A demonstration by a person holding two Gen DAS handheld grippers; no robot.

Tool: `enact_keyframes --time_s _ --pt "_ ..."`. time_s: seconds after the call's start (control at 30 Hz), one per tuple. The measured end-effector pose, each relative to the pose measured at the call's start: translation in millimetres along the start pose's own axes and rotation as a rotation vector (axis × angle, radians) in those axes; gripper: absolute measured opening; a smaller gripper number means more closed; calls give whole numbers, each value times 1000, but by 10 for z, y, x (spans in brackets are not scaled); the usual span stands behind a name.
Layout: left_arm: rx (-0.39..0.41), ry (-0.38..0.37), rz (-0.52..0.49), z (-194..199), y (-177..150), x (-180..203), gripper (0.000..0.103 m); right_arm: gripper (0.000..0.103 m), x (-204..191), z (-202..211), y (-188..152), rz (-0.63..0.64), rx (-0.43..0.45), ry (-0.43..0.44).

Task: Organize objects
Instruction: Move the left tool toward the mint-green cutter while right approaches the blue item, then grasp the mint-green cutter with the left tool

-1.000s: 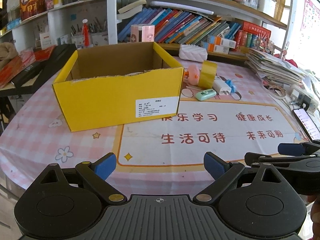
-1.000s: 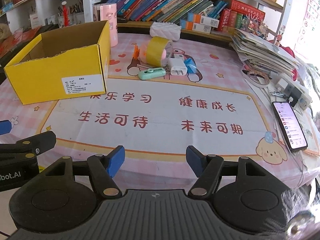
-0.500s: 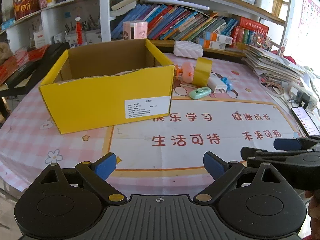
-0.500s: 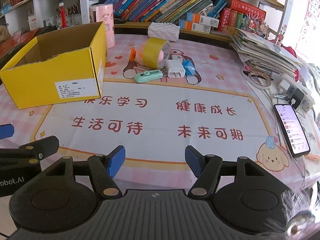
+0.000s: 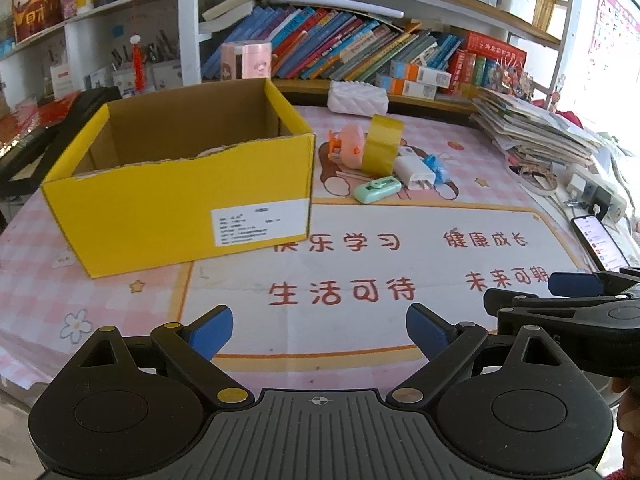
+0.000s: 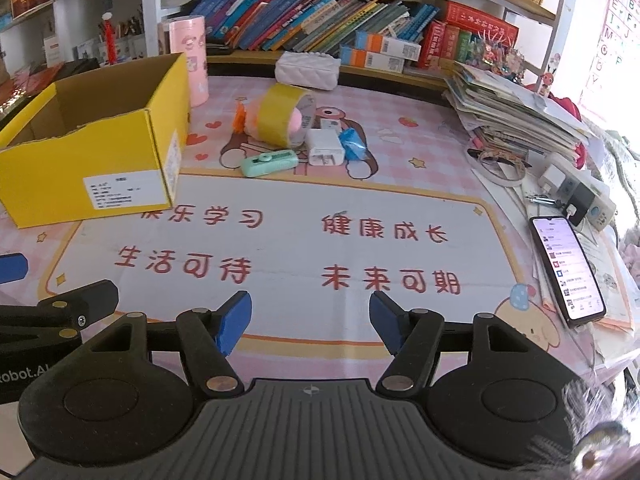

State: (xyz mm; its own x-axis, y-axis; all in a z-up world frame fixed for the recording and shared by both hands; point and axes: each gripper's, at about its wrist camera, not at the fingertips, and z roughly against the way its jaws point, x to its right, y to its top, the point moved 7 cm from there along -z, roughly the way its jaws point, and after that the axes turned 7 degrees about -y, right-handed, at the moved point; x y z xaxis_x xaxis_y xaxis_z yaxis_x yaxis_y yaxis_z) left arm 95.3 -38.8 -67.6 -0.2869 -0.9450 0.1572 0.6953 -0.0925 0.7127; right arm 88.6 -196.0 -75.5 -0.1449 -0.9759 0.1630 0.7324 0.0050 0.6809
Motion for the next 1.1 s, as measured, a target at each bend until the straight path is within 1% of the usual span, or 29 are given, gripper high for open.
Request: enact_keyframes --time_s 0.3,0.43,0.5,0.57,0.63,0.67,0.73,0.87,0.93,1.1 --pt "3 -15 -18 -216 205 203 96 63 162 -182 220 -1 12 8" --pt "-16 6 -6 -382 310 275 95 63 272 -289 359 -3 23 13" --pt "-13 6 -6 -441 371 327 95 63 341 -362 433 -5 25 17" --pt "-8 23 -19 -502 449 386 94 63 409 -436 502 -9 26 22" --pt "-4 29 -19 -569 526 431 85 63 479 -512 572 -15 29 28" --pt "-6 34 -17 -609 556 452 84 63 514 -554 610 -17 31 32" --pt "-13 37 -10 -691 608 489 77 63 576 -630 677 -18 33 41" --pt "-31 34 2 -894 704 594 68 63 696 -773 797 -16 48 54" --pt "-37 33 6 -994 751 654 58 63 756 -839 843 -14 52 62" --pt "-38 65 38 -1249 902 689 56 63 924 -1008 964 -31 62 85"
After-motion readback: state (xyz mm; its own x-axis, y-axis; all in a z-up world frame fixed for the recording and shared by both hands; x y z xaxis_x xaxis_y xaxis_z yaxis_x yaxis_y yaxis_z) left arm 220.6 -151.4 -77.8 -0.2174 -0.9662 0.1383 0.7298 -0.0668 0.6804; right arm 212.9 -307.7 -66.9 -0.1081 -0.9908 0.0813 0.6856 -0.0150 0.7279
